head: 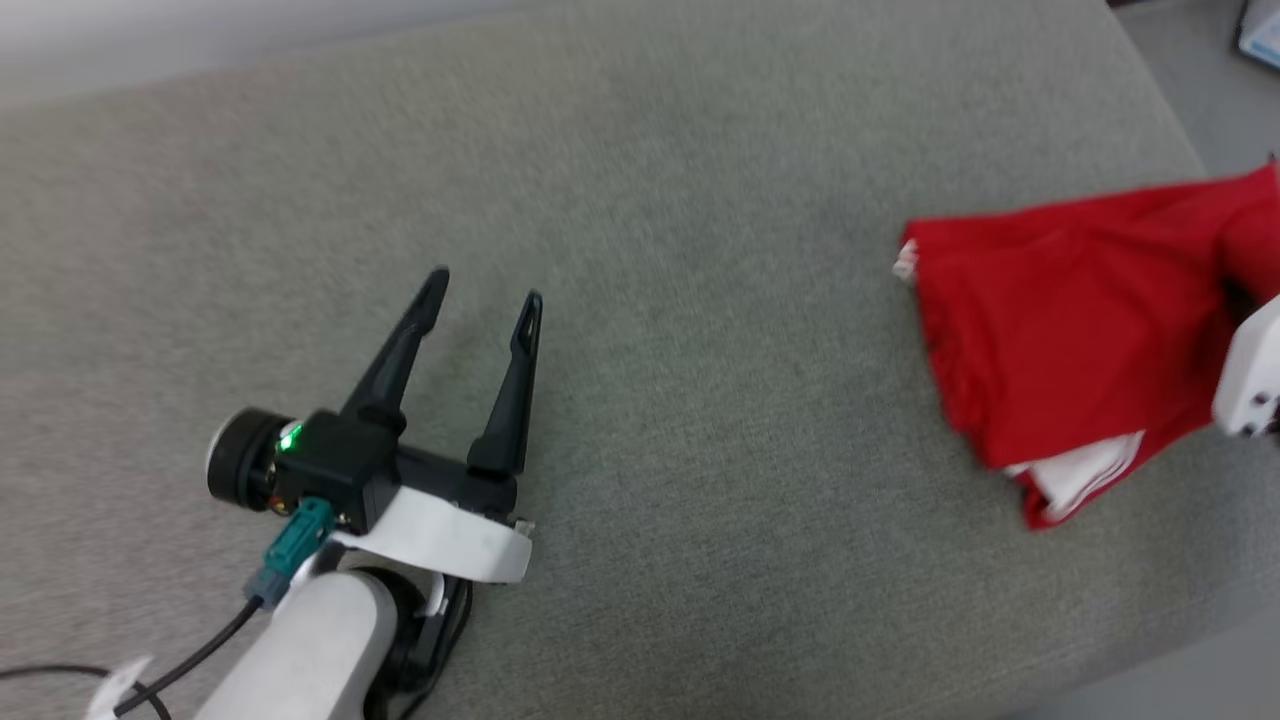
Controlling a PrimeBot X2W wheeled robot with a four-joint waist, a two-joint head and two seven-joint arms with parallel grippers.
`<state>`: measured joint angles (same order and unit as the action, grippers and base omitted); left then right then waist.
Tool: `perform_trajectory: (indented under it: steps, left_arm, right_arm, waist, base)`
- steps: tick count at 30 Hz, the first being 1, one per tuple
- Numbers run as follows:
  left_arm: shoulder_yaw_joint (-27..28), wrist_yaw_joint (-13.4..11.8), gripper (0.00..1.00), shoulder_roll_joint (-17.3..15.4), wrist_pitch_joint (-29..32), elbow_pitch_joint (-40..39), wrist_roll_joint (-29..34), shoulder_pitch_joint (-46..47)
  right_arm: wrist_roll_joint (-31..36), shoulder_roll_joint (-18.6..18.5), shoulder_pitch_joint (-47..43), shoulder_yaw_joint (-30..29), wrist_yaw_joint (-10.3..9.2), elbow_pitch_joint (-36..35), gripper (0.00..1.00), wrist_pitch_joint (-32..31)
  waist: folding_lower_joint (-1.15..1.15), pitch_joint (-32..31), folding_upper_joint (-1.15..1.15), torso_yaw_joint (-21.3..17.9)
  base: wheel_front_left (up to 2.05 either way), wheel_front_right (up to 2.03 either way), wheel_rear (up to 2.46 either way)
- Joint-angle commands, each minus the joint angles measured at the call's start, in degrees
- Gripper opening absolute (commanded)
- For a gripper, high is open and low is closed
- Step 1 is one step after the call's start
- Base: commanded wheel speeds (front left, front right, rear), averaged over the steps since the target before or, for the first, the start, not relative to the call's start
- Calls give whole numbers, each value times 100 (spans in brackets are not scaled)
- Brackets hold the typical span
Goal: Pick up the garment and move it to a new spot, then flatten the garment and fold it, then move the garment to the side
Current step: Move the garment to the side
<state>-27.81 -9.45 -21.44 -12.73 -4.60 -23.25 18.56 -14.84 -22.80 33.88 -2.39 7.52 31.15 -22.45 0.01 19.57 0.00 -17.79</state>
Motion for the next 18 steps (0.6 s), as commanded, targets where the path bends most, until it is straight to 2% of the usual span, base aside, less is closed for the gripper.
perform_trajectory:
  steps: [1, 4, 11, 12, 13, 14, 18]
  left_arm:
    - [-7, 49, 100, -67, 41, -62, 47, 144]
    - [-22, 131, 100, -119, 115, -177, 88, 358]
    - [17, 108, 100, -290, 286, -432, 157, 553]
    - [18, 107, 100, -304, 306, -460, 162, 549]
    - [19, 103, 100, -322, 323, -482, 169, 547]
    - [14, 99, 100, -338, 335, -500, 176, 546]
    - [15, 89, 100, -367, 356, -514, 164, 542]
  right_arm:
    - [61, -41, 201, -102, -6, 31, 0, 129]
    - [335, -86, 467, -489, -6, 175, 0, 456]
    - [823, 129, 878, -1109, -6, 559, 0, 1025]
    - [891, 181, 907, -1157, -6, 626, 29, 1099]
    - [977, 216, 935, -1231, -6, 699, 84, 1175]
    - [1036, 252, 963, -1312, -6, 754, 100, 1278]
    - [1424, 350, 1013, -1627, -6, 918, 100, 1656]
  waist:
    - [-1, 674, 0, -311]
    - [-1, 966, 0, -262]
    - [-1, 1342, 0, -116]
    - [-1, 1365, 0, -103]
    - [-1, 1385, 0, -88]
    - [-1, 1396, 0, -70]
    - [-1, 1355, 0, -15]
  base:
    - [0, 0, 0]
    - [0, 0, 0]
    - [0, 0, 0]
    - [0, 0, 0]
    - [0, 0, 0]
    - [0, 0, 0]
    - [0, 0, 0]
